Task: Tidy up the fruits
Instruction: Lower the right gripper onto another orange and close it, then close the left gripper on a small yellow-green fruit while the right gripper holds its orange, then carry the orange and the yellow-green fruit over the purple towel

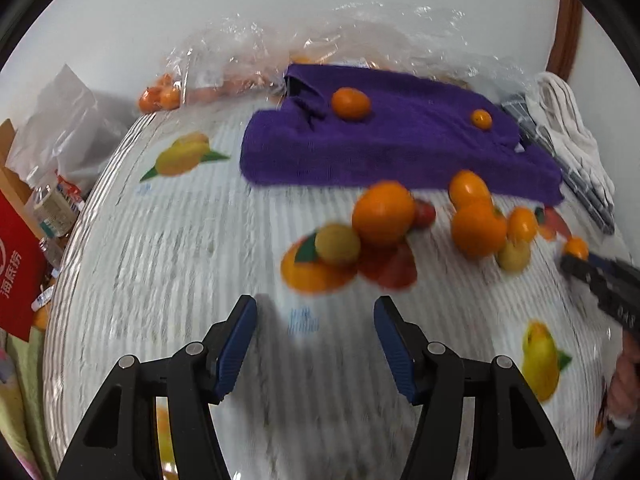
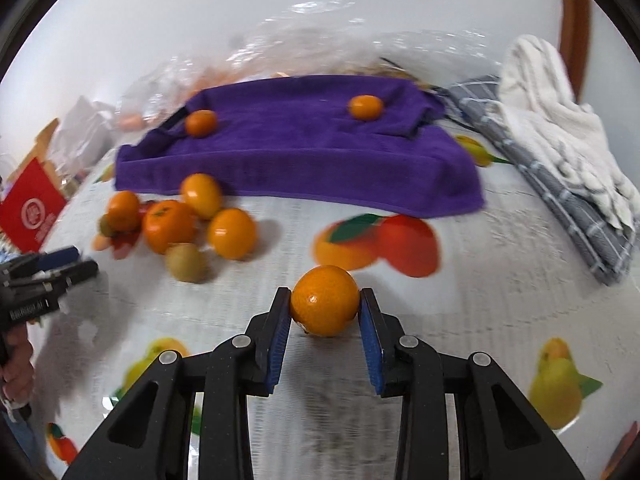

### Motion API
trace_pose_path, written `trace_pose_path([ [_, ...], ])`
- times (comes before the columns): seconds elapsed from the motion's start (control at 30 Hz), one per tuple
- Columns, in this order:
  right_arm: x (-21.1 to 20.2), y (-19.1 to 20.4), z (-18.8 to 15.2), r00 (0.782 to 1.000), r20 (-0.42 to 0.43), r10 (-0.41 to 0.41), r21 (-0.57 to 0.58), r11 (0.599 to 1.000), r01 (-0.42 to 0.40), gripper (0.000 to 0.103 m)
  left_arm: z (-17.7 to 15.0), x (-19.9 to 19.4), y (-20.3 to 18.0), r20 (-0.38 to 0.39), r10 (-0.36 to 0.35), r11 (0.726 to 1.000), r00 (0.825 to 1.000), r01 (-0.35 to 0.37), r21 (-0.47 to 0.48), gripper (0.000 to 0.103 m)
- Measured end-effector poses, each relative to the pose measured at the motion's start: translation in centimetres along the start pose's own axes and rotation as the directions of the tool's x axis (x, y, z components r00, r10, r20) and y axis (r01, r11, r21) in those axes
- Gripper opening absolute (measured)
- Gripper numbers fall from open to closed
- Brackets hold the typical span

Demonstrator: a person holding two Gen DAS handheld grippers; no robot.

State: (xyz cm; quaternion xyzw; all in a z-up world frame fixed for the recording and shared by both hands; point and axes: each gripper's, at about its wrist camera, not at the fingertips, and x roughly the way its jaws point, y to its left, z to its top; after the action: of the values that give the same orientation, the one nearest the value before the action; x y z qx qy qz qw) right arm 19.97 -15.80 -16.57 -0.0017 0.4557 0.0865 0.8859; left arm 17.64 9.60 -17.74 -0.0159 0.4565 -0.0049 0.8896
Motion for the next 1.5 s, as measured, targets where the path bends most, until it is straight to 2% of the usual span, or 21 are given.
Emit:
trace_pose_path([
  [0.1, 0.0, -0.7, -0.3, 1.000, 0.009, -0.026, -0.007, 1.000, 0.026, 0.034, 0.3, 0.5, -0.1, 0.022, -0.007, 1.000, 1.000, 0.006, 0.009, 0.057],
  [0.23, -0.2, -0.8, -0.7, 0.999, 0.029, -0.022, -0.014, 1.000, 0.022, 0.034, 0.5, 0.7, 0.0, 0.054, 0.002, 1.000, 0.999, -0.003, 0.015, 0.052],
  [0.47, -0.1, -0.7, -0.7, 1.000, 0.024, -0.014, -0.014, 1.000, 0.014, 0.034, 1.1, 1.2, -0.5, 0.057, 0.021, 0.999, 0.998, -0.022, 0.033, 0.045],
  [0.57, 0.0, -1.2, -0.7, 1.000, 0.008, 0.014, 0.008, 1.000, -0.014, 0.034, 1.2, 1.2, -0.6, 0.061, 0.020, 0.999, 0.998, -0.022, 0.031, 0.038],
  [0.7, 0.0, -0.7, -0.7, 1.000, 0.010, -0.011, -0.009, 1.000, 0.011, 0.034, 1.3, 1.2, -0.8, 0.064, -0.006, 0.999, 0.998, 0.003, 0.040, 0.025],
  [0.9, 0.0, -0.4, -0.8, 1.000, 0.013, -0.028, -0.029, 0.999, 0.028, 0.033, 1.3, 1.1, -0.5, 0.068, -0.055, 0.998, 0.996, 0.053, 0.030, 0.025],
  [1.07, 0.0, -0.7, -0.8, 1.000, 0.015, -0.018, -0.012, 1.000, 0.018, 0.033, 1.1, 0.5, 1.0, 0.103, -0.130, 0.990, 0.986, 0.134, -0.039, 0.025],
  [1.3, -0.1, -0.6, -0.8, 0.999, 0.019, -0.031, -0.009, 0.999, 0.031, 0.033, 0.6, -0.9, 2.0, 0.187, -0.140, 0.984, 0.972, 0.158, -0.084, 0.025],
  [1.5, -0.4, -1.5, -0.8, 0.999, 0.026, -0.020, 0.048, 0.999, 0.019, 0.033, 0.6, -1.1, 2.4, 0.204, -0.148, 0.980, 0.968, 0.171, -0.099, 0.025],
])
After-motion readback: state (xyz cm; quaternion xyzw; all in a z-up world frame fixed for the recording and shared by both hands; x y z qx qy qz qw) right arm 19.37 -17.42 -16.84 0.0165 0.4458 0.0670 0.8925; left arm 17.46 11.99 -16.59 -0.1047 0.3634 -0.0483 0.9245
